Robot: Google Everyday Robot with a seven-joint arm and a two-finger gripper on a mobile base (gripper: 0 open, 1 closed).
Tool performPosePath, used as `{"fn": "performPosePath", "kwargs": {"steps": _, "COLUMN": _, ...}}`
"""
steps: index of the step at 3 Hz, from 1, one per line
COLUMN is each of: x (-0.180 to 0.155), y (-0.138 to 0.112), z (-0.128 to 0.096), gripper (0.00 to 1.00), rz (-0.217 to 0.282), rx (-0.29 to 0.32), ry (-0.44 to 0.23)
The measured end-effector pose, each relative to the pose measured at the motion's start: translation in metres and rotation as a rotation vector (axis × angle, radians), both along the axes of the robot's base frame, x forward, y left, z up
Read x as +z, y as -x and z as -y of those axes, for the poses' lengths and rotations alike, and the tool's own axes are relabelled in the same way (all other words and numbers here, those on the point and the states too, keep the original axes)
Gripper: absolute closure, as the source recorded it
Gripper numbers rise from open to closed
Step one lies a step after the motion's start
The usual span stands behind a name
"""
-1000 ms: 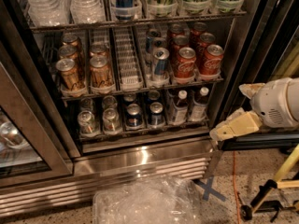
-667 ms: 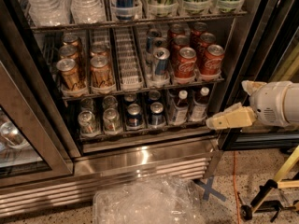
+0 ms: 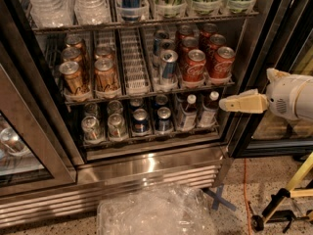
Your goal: Pick coke can from middle shelf of fridge
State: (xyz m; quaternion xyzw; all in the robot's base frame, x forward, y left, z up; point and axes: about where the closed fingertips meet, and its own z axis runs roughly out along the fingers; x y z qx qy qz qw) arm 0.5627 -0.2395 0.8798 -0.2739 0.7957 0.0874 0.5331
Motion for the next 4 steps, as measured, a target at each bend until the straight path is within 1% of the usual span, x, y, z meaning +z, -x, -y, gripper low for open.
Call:
{"fn": "performPosePath", "kwargs": {"steps": 1, "x": 0.0, "y": 0.0, "z": 0.0, "gripper": 0.0, "rz": 0.0, "rx": 0.0, "ry": 0.0}}
{"fn": "performPosePath", "kwargs": {"steps": 2, "x": -0.007, "y": -0.009, "z": -0.005, "gripper": 0.19, "rz": 0.02, "rx": -0.014, "ry": -0.045}}
{"fn": "performPosePath", "kwargs": {"steps": 3, "x": -0.016, "y": -0.026, "z": -0.019, "gripper": 0.42, "rz": 0.053, "rx": -0.031, "ry": -0.098}}
{"fn": "performPosePath", "kwargs": {"steps": 4, "x": -0.026, "y": -0.046, "z": -0.031, "gripper": 0.45, "rz": 0.091, "rx": -0.053, "ry": -0.134}}
